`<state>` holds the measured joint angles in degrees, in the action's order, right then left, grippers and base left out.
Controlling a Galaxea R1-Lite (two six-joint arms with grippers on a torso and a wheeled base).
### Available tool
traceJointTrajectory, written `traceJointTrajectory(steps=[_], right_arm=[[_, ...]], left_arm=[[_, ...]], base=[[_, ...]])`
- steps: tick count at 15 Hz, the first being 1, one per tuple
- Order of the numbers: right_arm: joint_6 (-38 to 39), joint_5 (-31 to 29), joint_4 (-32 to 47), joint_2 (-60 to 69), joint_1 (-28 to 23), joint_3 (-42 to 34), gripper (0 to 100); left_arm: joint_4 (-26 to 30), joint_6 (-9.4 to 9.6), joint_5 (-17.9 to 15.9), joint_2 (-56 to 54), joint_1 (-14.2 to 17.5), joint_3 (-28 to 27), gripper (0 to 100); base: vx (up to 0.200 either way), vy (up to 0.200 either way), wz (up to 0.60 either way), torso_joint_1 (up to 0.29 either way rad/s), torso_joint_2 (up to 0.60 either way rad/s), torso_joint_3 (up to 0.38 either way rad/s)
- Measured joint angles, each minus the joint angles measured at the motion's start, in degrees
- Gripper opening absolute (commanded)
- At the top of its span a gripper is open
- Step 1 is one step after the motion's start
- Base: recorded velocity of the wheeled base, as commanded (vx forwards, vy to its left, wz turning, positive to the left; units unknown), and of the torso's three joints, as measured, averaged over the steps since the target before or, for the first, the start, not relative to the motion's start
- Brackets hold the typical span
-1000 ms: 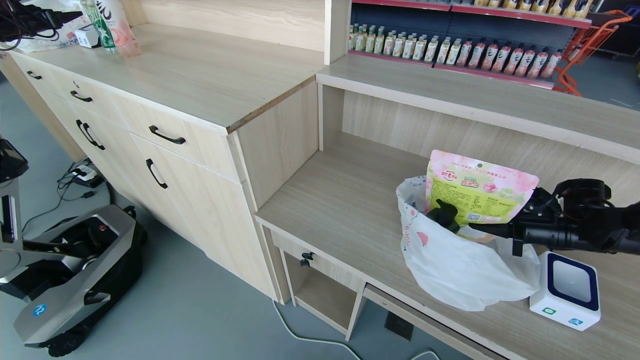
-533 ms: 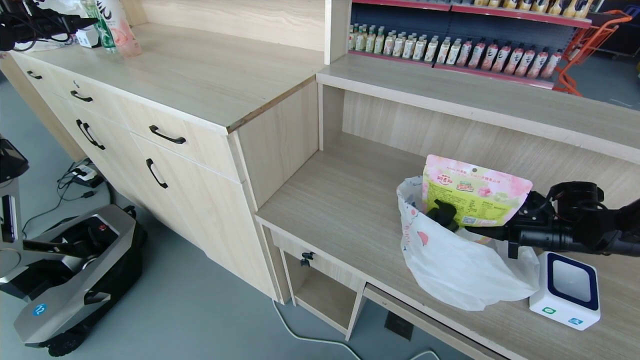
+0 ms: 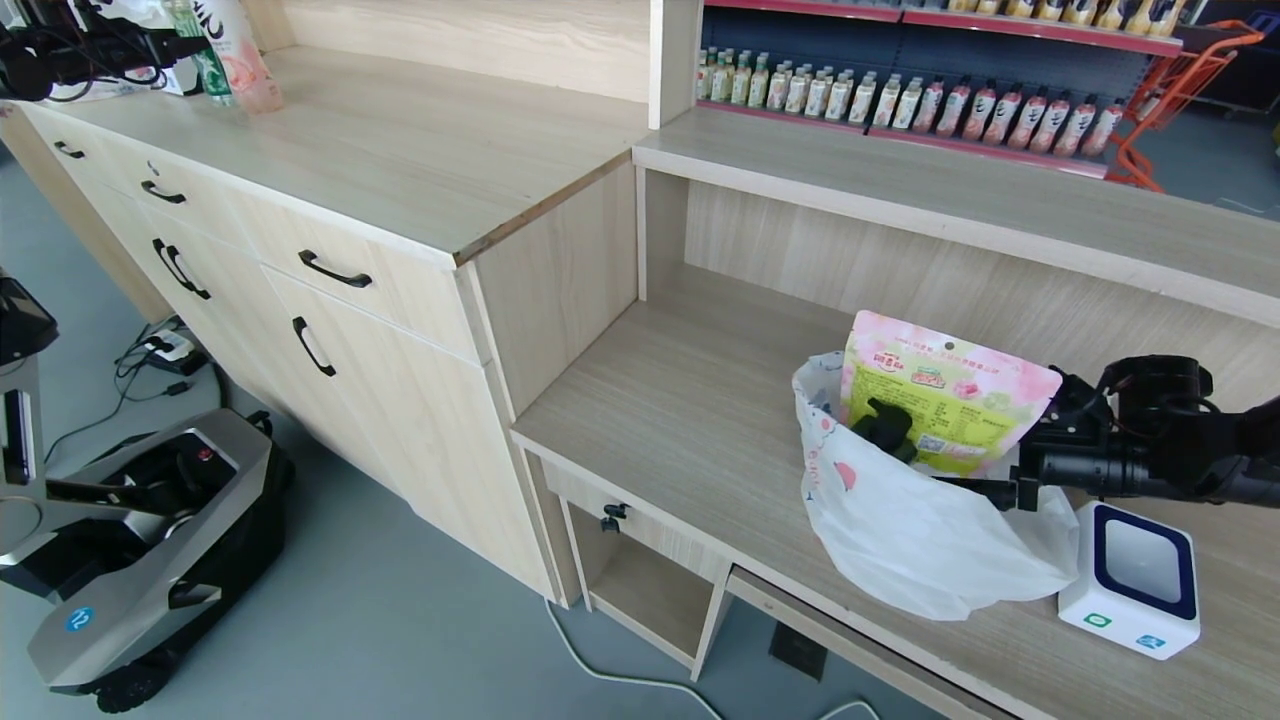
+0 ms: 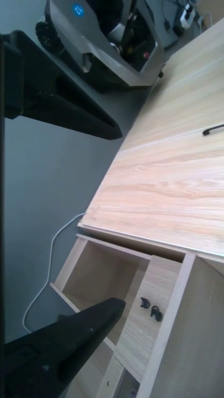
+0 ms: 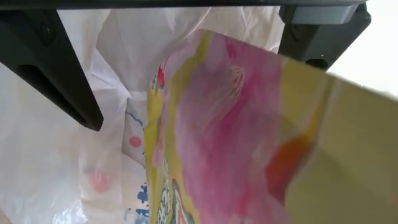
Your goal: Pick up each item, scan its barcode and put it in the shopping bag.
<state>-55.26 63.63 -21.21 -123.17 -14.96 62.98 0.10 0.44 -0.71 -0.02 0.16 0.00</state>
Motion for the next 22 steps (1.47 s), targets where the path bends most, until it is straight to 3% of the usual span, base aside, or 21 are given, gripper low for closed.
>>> traceJointTrajectory(steps=[10, 17, 22], right_arm=[[3.4, 0.2, -0.3, 8.7, -4.6, 7.0, 100], [5.0, 0.3, 0.1, 20.7, -10.5, 1.7, 100], [10.0, 2.7, -0.4, 29.5, -11.3, -0.1, 100]], left_arm=[[0.0, 0.00, 0.0, 0.0, 0.0, 0.0, 100], [0.0, 0.00, 0.0, 0.0, 0.0, 0.0, 100], [0.0, 0.00, 0.0, 0.0, 0.0, 0.0, 100]], base=[[0.000, 0.000, 0.00, 0.000, 0.00, 0.000], [0.000, 0.000, 0.00, 0.000, 0.00, 0.000], [0.000, 0.000, -0.60, 0.004, 0.00, 0.004]])
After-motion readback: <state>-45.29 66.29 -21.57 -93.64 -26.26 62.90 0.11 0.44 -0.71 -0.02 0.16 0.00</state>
